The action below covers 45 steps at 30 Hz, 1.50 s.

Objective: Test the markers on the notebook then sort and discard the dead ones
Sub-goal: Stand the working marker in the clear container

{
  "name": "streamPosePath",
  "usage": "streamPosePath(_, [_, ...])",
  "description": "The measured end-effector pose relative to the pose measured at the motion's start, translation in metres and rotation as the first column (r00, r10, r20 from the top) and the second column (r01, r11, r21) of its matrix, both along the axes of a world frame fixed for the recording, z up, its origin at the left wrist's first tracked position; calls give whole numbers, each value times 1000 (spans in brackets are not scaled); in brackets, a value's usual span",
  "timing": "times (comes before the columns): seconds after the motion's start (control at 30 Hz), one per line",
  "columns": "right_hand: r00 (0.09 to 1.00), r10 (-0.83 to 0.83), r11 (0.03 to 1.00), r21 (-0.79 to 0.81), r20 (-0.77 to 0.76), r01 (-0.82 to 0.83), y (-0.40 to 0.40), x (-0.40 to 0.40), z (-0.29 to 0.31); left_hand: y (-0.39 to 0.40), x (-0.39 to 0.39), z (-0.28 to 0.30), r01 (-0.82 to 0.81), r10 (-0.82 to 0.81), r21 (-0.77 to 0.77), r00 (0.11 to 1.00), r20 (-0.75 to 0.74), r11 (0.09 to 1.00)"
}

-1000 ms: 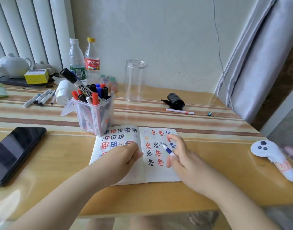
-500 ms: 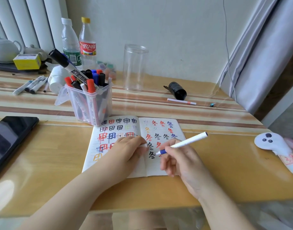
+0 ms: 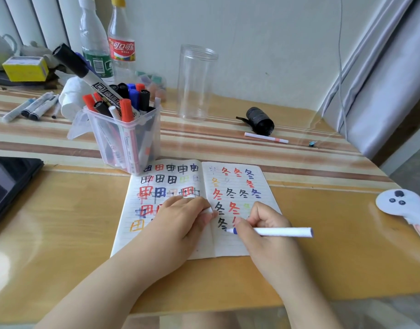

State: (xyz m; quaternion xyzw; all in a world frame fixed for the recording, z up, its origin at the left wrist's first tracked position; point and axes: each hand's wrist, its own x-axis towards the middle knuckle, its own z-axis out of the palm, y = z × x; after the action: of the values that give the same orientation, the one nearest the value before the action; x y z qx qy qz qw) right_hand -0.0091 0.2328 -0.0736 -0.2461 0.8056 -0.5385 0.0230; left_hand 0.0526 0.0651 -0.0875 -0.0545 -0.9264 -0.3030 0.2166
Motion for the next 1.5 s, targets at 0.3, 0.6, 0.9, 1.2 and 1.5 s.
streamPosePath(0.3, [999, 45, 998, 42, 15, -46, -1, 1, 1, 0, -1, -3, -16, 16, 5, 1000, 19, 1000])
streamPosePath(0.6, [1000, -5, 999, 35, 23, 4, 0, 1, 2, 0, 0, -3, -9, 8, 20, 999, 38, 1000])
streamPosePath(0.9, [999, 32, 999, 11, 41, -33, 2, 2, 1, 1, 0, -2, -17, 16, 23, 999, 37, 1000])
streamPosePath(1.2, [1000, 30, 999, 17, -2, -30, 3, 1, 0, 2, 1, 1, -16, 14, 40, 999, 42, 999])
streamPosePath(1.5, [999, 51, 998, 45, 8, -52, 4, 3, 3, 1, 2, 2, -9, 7, 41, 999, 36, 999])
